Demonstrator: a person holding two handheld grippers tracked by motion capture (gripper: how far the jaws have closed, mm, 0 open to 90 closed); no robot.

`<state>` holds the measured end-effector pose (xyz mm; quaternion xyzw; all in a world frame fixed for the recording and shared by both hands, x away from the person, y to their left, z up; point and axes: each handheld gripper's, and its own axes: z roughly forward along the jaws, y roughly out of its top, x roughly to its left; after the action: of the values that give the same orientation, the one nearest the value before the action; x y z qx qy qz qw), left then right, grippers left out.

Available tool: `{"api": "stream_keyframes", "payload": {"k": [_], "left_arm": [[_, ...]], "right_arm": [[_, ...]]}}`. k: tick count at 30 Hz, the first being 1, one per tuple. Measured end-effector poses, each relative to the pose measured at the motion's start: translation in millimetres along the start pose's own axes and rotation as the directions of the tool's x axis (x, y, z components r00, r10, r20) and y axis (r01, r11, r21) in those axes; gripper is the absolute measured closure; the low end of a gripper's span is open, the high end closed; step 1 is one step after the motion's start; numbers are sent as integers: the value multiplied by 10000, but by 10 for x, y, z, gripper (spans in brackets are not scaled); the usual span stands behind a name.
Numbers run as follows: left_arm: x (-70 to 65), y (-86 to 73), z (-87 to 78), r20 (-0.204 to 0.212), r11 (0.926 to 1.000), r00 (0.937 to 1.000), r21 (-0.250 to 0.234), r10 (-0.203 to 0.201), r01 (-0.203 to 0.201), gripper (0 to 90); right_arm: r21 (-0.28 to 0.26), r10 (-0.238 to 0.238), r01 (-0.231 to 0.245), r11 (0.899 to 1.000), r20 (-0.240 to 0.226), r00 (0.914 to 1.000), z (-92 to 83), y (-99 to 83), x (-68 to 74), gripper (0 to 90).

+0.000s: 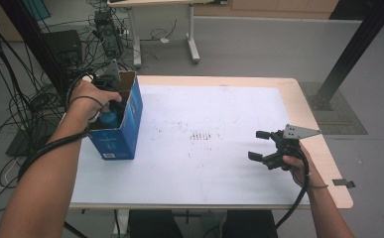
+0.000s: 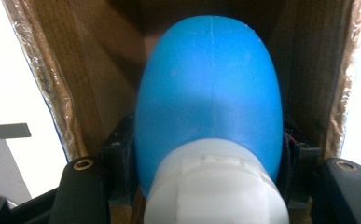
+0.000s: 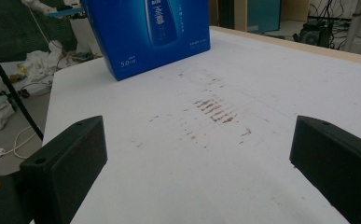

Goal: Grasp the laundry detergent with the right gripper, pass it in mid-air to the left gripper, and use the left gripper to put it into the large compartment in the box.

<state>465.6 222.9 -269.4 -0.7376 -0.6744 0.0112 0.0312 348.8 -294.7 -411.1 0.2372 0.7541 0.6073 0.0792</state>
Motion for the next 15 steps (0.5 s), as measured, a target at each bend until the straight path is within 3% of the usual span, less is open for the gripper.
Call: {"api": "stream_keyframes", "payload": {"k": [15], "left_arm": [[6, 2, -1, 28, 10000, 10000, 10, -31, 31, 374]], "right_arm": [[8, 33, -33, 10000, -8, 10000, 12, -15, -5, 38]]}}
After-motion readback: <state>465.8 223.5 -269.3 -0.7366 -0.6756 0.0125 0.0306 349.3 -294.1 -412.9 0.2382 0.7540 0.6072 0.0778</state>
